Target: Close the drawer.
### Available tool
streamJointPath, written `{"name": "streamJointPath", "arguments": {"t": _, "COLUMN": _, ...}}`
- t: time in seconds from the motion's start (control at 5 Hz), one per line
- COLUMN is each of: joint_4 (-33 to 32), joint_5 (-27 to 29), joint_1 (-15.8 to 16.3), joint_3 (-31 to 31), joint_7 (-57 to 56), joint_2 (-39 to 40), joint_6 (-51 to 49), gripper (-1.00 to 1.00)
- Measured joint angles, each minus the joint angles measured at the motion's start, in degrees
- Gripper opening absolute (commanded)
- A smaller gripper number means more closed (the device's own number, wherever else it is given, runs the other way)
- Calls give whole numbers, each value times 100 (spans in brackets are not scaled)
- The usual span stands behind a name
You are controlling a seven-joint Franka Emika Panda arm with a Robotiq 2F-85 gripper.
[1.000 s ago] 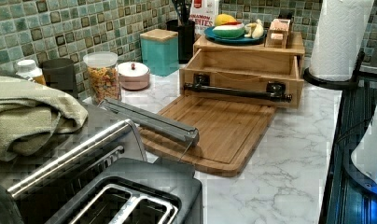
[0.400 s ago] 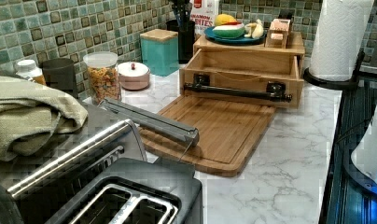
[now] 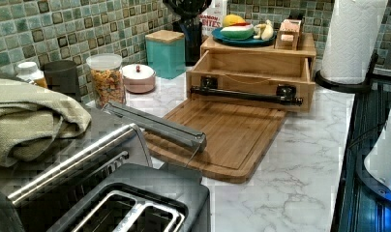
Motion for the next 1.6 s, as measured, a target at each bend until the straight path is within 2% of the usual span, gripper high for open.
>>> {"name": "streamJointPath", "arguments": {"t": 0.2, "joint_4": -201, "joint_5": 8, "joint_1": 46, "joint_3": 68, "joint_7": -597, "joint_2": 143, "joint_6": 516, "gripper": -100}}
{"name": "streamJointPath", "arguments": {"t": 0.8, "joint_4": -1186, "joint_5": -102, "joint_1": 336, "joint_3": 275, "joint_7": -704, "joint_2": 289, "joint_6": 1265, "gripper": -100}}
{"name": "streamJointPath", "arguments": {"t": 1.2, "joint_4": -1544, "joint_5": -731, "joint_1": 338, "joint_3": 277, "joint_7": -715, "joint_2": 436, "joint_6": 1628, "gripper": -100}}
{"name": "streamJointPath", "arguments": {"t": 1.6, "joint_4": -1958, "joint_5": -774, "joint_1": 337, "joint_3": 260, "joint_7": -1076, "joint_2": 432, "joint_6": 1539, "gripper": -100}}
